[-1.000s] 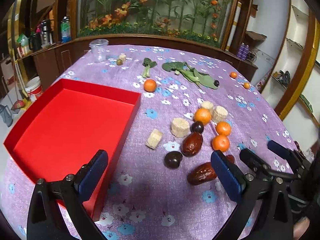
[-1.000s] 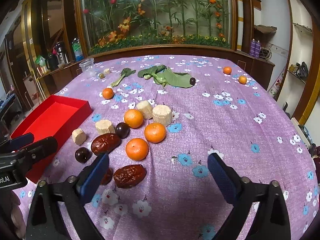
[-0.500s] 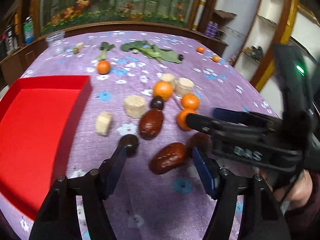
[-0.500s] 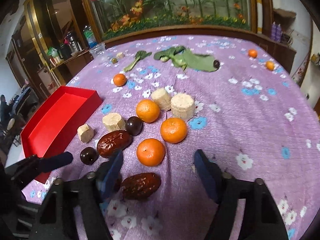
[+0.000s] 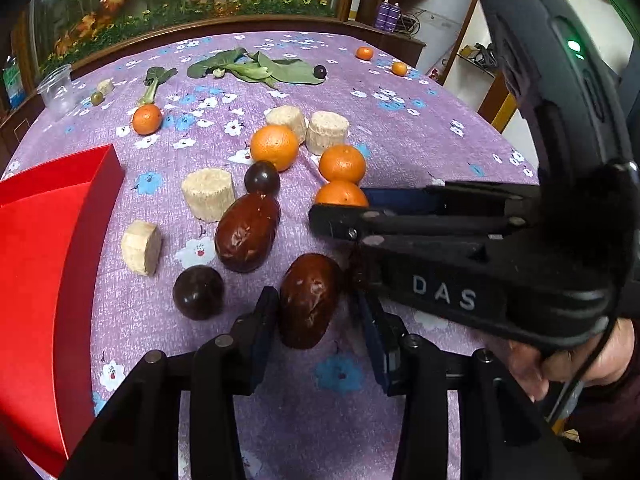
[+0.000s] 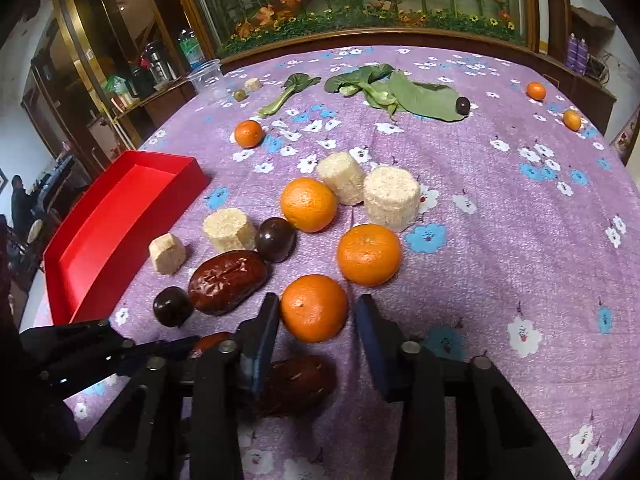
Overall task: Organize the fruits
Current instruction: 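Carry the date and orange to the red tray and release both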
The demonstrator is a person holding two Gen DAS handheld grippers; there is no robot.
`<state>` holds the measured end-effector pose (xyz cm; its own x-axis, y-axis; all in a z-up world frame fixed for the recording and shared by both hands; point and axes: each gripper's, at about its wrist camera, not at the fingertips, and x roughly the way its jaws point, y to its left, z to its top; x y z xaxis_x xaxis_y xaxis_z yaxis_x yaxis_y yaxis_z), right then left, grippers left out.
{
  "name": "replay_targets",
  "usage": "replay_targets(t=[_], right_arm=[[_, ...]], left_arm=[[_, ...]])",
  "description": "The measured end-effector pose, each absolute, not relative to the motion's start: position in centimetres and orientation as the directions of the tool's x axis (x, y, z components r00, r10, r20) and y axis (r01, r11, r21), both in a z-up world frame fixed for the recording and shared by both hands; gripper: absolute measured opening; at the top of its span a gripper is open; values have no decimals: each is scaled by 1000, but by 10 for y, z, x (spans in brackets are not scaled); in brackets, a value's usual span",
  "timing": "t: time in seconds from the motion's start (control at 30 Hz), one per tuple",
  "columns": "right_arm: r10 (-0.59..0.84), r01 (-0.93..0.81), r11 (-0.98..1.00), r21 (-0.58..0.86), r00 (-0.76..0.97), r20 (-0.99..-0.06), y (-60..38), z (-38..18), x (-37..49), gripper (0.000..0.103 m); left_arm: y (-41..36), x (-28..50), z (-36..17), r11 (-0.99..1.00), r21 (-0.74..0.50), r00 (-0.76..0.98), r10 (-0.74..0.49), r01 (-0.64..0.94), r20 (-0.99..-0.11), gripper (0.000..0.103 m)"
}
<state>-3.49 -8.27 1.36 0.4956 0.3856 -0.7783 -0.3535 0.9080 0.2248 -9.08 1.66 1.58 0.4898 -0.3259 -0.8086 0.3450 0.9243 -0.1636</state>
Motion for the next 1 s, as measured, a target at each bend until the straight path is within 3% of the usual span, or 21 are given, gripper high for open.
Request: replay_targets(t=[0.13,0.47,0.73,1.0], right_arm=[[385,-346,910,228,504,-773,-84,17,-38,36],[425,-402,890,217,556,-714,-66,59,-65,35],[509,-523,824,219,513,-691,-10,82,-83,36],[566,-641,738,212,416,-712,71,78,-93,36]], left_arm=[[26,-90,16,934,-187,505,-324,304,-800,28],[88,-106,53,935,-310,610,-348,172,-712,28],[166,-123,75,947,-322,710,-223,-6,-667,28],[232,-131,62,930,-299,714,-62,-212,-698,29]])
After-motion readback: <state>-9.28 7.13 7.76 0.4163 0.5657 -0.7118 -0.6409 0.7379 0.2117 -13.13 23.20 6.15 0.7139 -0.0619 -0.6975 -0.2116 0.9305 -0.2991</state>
